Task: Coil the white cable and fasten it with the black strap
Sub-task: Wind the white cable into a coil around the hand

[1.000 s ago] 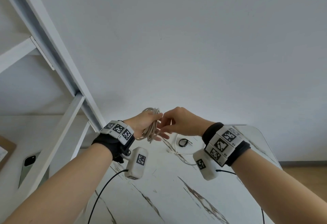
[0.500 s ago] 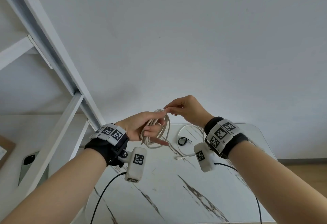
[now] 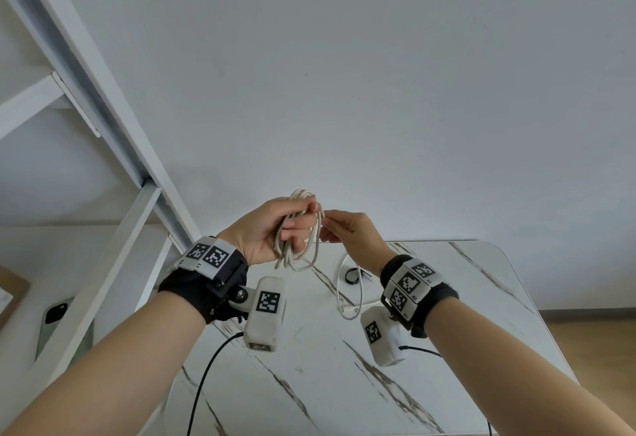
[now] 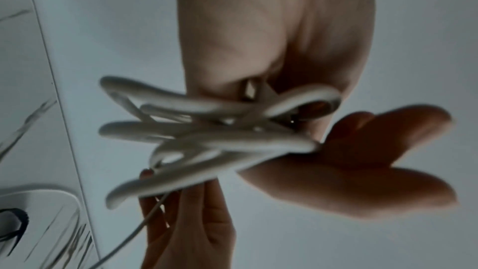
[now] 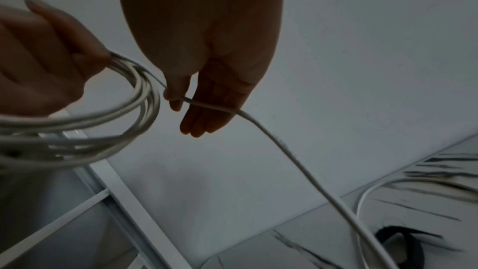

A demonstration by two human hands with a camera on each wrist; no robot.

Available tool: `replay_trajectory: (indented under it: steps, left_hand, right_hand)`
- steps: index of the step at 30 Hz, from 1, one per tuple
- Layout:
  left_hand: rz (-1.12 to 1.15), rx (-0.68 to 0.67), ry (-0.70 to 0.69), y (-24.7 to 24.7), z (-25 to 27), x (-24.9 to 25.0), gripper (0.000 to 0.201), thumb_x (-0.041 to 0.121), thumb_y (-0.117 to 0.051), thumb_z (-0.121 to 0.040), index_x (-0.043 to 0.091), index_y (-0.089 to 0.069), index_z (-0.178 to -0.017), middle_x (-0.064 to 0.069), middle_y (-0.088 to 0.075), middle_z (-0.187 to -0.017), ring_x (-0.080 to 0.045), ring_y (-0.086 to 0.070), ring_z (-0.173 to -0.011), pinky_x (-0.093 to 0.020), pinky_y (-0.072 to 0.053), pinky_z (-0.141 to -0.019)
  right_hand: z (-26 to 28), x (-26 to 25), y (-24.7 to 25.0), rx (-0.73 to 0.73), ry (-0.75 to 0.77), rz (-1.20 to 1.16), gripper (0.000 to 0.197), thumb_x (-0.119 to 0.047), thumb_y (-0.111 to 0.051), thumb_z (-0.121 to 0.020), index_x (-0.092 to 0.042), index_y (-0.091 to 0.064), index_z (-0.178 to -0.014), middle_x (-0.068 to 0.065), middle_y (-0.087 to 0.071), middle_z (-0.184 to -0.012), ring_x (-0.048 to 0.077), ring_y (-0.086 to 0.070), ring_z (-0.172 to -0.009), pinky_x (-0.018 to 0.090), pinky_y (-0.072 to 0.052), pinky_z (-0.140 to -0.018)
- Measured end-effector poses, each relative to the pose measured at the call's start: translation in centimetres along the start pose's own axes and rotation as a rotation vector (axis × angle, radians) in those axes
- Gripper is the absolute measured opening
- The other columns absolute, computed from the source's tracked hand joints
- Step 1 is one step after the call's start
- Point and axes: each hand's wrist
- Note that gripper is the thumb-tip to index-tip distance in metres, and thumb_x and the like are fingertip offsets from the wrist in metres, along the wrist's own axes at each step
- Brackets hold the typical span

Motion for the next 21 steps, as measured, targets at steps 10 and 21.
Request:
replay_trajectory:
  steps: [10,21]
  left_hand:
    - [0.469,0.062,-0.213,-1.1,-1.4,-1.0,0.027,0.021,-0.039,-0.099,0.009,-0.051,-0.078,0.005,-0.036,-0.041,-0.006,-0.037,-0.031,-0.015,-0.051,-0.048]
    - [0.566,0.467,-0.486,1.5,-3.4,-0.6,0.033,0.022,-0.042,-0.1,0.008,-0.048,-0.071,-0.001,-0.049,-0.046,-0.012,-0.053,-0.04,-0.032,-0.06,-0.07]
  right_hand:
    - [1.0,0.8,-3.8,-0.003,-0.114,0.077,0.037,0.001,-0.041,-0.087,-0.021,-0.054,-0.061,0.0,-0.057,-0.062,0.016,-0.051,-0.059,0.037,-0.05,-0.063]
    - [3.9,0.2,-5.6,-0.264,-0.151,0.224,0.025,-0.009,-0.04,-0.094,0.003,-0.062,-0.096,0.005,-0.065,-0.071,0.011,-0.062,-0.061,0.026,-0.053,-0.071]
Point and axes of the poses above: each hand's wrist, its own z-axis away from the middle knuckle, its own y-axis out of the back of the hand, x = y × z
